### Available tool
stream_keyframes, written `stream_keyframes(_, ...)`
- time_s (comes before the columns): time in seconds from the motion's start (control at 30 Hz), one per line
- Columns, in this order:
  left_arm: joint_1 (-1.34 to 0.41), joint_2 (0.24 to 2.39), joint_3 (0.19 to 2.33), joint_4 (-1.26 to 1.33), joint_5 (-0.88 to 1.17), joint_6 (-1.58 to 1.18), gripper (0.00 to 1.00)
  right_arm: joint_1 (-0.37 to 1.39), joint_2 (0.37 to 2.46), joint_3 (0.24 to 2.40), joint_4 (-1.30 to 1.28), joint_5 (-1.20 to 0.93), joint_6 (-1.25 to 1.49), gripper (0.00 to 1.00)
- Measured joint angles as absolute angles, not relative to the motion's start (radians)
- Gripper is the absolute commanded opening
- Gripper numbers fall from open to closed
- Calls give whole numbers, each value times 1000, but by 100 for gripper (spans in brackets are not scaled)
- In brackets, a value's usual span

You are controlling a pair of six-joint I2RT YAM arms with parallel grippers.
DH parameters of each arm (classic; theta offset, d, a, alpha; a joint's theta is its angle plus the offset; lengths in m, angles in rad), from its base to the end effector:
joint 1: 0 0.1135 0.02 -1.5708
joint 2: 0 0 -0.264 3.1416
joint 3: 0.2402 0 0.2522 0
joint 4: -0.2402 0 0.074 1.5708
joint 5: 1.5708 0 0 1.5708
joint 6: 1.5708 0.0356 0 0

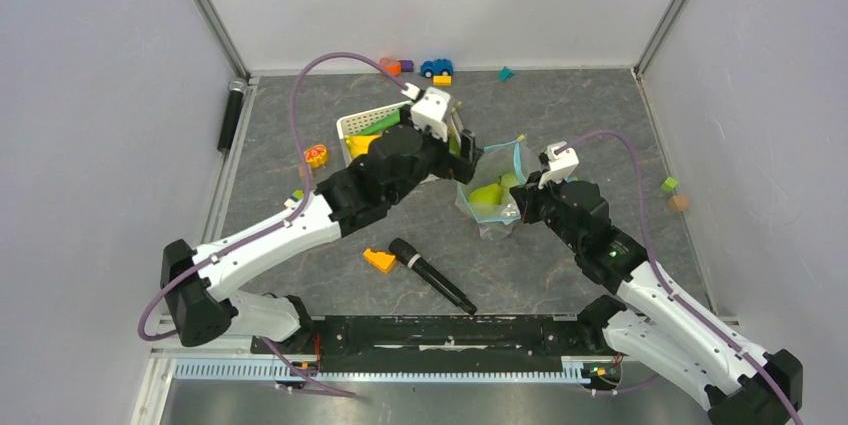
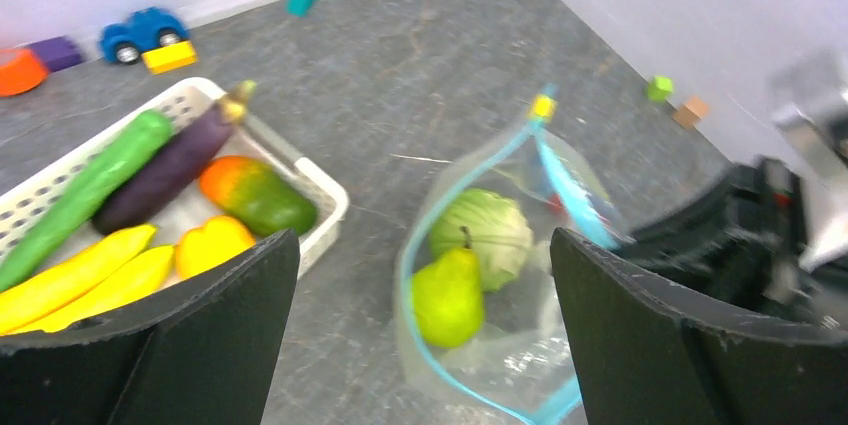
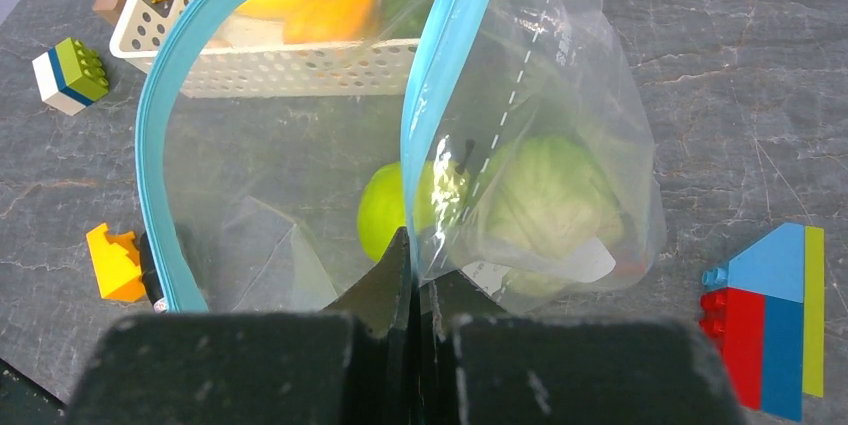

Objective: Place the food in the zip-top bag and seal the zipper
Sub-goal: Place the fake fruit in the zipper food storage bag, then pick up the fake vegetable from the bin.

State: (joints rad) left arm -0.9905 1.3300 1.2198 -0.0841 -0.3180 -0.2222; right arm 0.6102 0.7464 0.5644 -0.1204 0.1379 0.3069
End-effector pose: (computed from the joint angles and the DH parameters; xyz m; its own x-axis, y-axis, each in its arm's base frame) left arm 0.1809 -0.2556 0.3818 -0.2412 -0.0138 -0.9704 0.5875 0.7938 -0.1573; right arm 0.1522 0.1004 0.2749 -0.3716 0.1053 -0.9224 -0.3648 0.8971 0.2494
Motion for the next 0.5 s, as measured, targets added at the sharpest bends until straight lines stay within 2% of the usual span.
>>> stream_keyframes(0.27, -703, 1349, 1203, -156, -261, -308, 100, 610, 761, 564, -120, 144, 307, 0)
stream_keyframes(0.5, -575, 1554, 1269, -249, -143, -378, 100, 611, 777, 564, -121, 159, 307, 0)
